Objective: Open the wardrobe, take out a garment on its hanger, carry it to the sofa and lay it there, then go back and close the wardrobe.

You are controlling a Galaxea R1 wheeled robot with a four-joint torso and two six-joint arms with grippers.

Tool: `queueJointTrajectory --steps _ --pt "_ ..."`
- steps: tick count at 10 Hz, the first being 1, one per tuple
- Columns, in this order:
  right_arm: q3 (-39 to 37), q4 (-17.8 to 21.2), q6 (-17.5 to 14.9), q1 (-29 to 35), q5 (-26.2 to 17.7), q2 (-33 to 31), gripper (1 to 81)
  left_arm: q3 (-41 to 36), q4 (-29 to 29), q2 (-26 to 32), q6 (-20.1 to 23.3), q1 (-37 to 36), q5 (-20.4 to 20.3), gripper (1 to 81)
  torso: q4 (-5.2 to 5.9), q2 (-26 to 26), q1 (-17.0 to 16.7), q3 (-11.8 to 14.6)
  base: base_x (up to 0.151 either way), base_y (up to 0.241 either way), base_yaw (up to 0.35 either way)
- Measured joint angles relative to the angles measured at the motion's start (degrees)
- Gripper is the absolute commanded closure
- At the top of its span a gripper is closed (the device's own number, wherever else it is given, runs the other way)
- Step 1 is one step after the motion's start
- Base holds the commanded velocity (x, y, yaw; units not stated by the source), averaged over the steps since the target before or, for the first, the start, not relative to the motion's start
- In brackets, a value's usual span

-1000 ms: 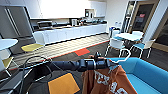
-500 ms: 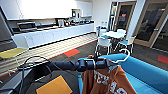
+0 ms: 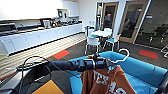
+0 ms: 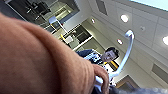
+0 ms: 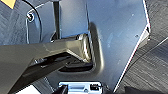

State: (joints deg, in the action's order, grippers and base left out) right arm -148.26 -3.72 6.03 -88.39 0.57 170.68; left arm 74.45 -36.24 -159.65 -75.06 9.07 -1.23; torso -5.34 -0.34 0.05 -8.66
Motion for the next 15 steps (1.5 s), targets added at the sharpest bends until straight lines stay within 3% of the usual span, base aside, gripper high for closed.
queueJointTrajectory --steps 6,9,15 --pt "0.0 0.0 0.0 -0.13 -0.09 0.18 1.0 -0.44 0.0 0.09 0.0 0.0 1.33 81.1 0.0 0.0 0.0 0.0 0.0 0.0 -0.3" --pt "0.0 -0.02 0.0 0.0 -0.05 0.22 1.0 -0.69 0.0 0.61 0.0 0.0 1.67 81.1 0.0 0.0 0.0 0.0 0.0 -0.025 -0.081" --pt "0.0 -0.49 0.0 0.0 -0.06 0.35 1.0 -0.91 -0.02 0.9 0.01 0.0 1.61 81.1 0.0 0.0 -0.06 0.02 0.083 -0.057 0.0"
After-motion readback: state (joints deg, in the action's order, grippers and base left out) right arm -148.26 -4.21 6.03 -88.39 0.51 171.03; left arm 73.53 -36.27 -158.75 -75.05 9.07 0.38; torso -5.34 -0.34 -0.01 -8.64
